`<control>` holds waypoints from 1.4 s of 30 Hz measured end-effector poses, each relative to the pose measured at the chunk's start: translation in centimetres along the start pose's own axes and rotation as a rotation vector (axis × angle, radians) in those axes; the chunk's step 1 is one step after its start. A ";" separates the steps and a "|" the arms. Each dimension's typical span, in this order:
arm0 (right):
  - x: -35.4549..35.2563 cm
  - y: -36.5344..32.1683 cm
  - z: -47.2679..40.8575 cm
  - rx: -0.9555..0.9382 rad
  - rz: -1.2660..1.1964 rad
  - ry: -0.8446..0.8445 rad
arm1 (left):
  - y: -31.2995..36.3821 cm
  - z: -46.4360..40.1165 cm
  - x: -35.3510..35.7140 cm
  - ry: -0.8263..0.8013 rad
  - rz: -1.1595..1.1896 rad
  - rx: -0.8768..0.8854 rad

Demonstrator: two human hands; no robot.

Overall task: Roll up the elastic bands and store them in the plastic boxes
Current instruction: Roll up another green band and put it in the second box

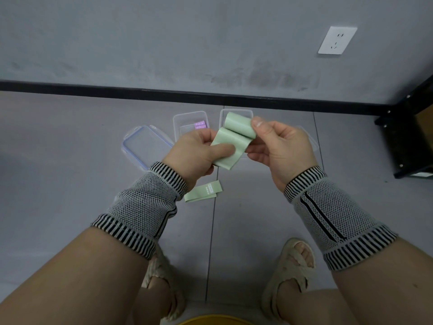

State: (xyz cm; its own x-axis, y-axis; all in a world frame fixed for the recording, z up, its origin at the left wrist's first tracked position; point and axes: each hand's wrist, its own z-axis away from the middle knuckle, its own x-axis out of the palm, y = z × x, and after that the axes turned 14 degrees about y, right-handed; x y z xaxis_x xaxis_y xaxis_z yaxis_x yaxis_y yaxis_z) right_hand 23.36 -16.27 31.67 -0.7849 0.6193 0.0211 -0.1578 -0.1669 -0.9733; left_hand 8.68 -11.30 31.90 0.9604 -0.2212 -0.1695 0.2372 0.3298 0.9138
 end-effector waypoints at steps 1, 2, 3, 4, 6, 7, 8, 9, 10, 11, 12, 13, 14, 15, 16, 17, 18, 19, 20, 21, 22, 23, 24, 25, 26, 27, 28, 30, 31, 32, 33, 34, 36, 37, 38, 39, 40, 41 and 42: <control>0.0 0.0 0.0 0.006 -0.004 -0.007 | 0.0 0.0 0.0 -0.005 0.004 -0.010; 0.0 0.0 0.0 0.008 -0.007 -0.010 | 0.0 0.0 0.0 -0.013 0.007 -0.019; -0.1 0.0 0.0 0.006 -0.008 -0.008 | 0.0 0.0 0.0 -0.023 0.007 -0.022; -0.1 0.0 0.0 0.001 -0.008 -0.004 | 0.0 0.0 0.0 -0.030 0.004 -0.019; -0.1 0.0 0.0 -0.006 -0.015 0.005 | 0.0 0.0 0.1 -0.026 -0.007 0.006; -0.1 0.0 0.0 -0.009 -0.018 0.008 | -0.1 0.0 0.0 -0.020 -0.011 0.018; -0.1 0.1 0.0 -0.015 -0.018 0.010 | 0.0 0.0 0.0 -0.015 -0.016 0.026; 0.0 0.1 0.0 -0.022 -0.013 0.008 | 0.0 0.1 0.0 -0.013 -0.024 0.032; 0.0 0.2 0.0 -0.028 -0.009 0.005 | 0.1 0.1 0.0 -0.017 -0.035 0.040; 0.0 0.2 0.0 -0.033 -0.008 0.001 | 0.1 0.2 -0.1 -0.024 -0.048 0.048; 0.0 0.2 0.0 -0.035 -0.013 -0.004 | 0.2 0.2 -0.1 -0.034 -0.062 0.056; 0.0 0.1 0.0 -0.034 -0.022 -0.008 | 0.2 0.3 -0.1 -0.047 -0.073 0.059; 0.0 0.1 -0.1 -0.031 -0.033 -0.011 | 0.3 0.4 -0.1 -0.064 -0.077 0.058; -0.1 0.0 -0.1 -0.028 -0.040 -0.012 | 0.3 0.5 -0.2 -0.083 -0.078 0.049; -0.1 0.0 -0.2 -0.028 -0.041 -0.011 | 0.4 0.6 -0.2 -0.103 -0.076 0.039; -0.2 0.0 -0.2 -0.030 -0.037 -0.012 | 0.5 0.7 -0.2 -0.118 -0.081 0.032; -0.2 0.0 -0.2 -0.032 -0.034 -0.012 | 0.6 0.8 -0.1 -0.128 -0.088 0.030; -0.3 0.0 -0.2 -0.032 -0.033 -0.011 | 0.6 0.8 -0.1 -0.135 -0.088 0.021; -0.3 0.0 -0.2 -0.031 -0.035 -0.010 | 0.6 0.8 0.0 -0.136 -0.073 -0.001; -0.3 0.0 -0.2 -0.029 -0.037 -0.008 | 0.6 0.8 0.0 -0.127 -0.043 -0.037; -0.3 0.0 -0.2 -0.028 -0.040 -0.007 | 0.7 0.8 0.0 -0.111 -0.007 -0.066; -0.3 0.0 -0.1 -0.027 -0.042 -0.006 | 0.7 0.8 0.0 -0.096 0.009 -0.065; -0.3 0.0 -0.1 -0.029 -0.044 -0.005 | 0.7 0.8 0.1 -0.080 -0.006 -0.028; -0.3 0.0 -0.1 -0.034 -0.041 -0.004 | 0.6 0.7 0.1 -0.063 -0.026 0.014; -0.3 0.1 0.0 -0.044 -0.032 -0.002 | 0.6 0.7 0.1 -0.044 -0.044 0.052; -0.2 0.1 0.0 -0.054 -0.020 -0.001 | 0.5 0.6 0.1 -0.023 -0.059 0.076; -0.2 0.1 0.0 -0.062 -0.008 0.002 | 0.3 0.6 0.2 -0.005 -0.071 0.094; -0.1 0.2 0.0 -0.071 0.003 0.005 | 0.2 0.6 0.4 0.023 -0.083 0.123; -0.1 0.2 0.0 -0.080 0.010 0.005 | 0.2 0.7 0.5 0.031 -0.089 0.134; -0.1 0.3 0.0 -0.094 0.023 0.003 | 0.1 0.6 0.6 0.033 -0.091 0.142; -0.1 0.3 0.0 -0.109 0.039 0.000 | 0.1 0.6 0.6 0.032 -0.087 0.146; -0.1 0.4 0.1 -0.121 0.051 -0.005 | 0.1 0.6 0.6 0.024 -0.075 0.143; 0.0 0.5 0.1 -0.132 0.047 -0.015 | 0.1 0.6 0.5 -0.004 -0.036 0.122; 0.0 0.5 0.1 -0.135 0.030 -0.023 | 0.1 0.5 0.4 -0.018 -0.015 0.109; 0.0 0.5 0.2 -0.137 0.011 -0.033 | 0.1 0.4 0.3 -0.028 0.006 0.095; 0.1 0.5 0.2 -0.139 -0.007 -0.046 | 0.1 0.4 0.2 -0.037 0.028 0.078; 0.1 0.5 0.3 -0.140 -0.022 -0.057 | 0.1 0.3 0.1 -0.048 0.045 0.063; 0.1 0.4 0.3 -0.140 -0.037 -0.068 | 0.1 0.3 0.1 -0.061 0.056 0.052; 0.2 0.4 0.4 -0.140 -0.050 -0.075 | 0.1 0.3 0.0 -0.071 0.063 0.043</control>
State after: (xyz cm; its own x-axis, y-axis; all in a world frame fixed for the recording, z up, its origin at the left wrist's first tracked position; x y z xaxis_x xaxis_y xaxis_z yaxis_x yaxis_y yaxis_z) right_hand 22.95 -16.52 31.36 -0.8215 0.5641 0.0827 -0.1175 -0.0255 -0.9927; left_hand 8.70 -11.50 32.10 0.9602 -0.2660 -0.0858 0.1683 0.3054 0.9372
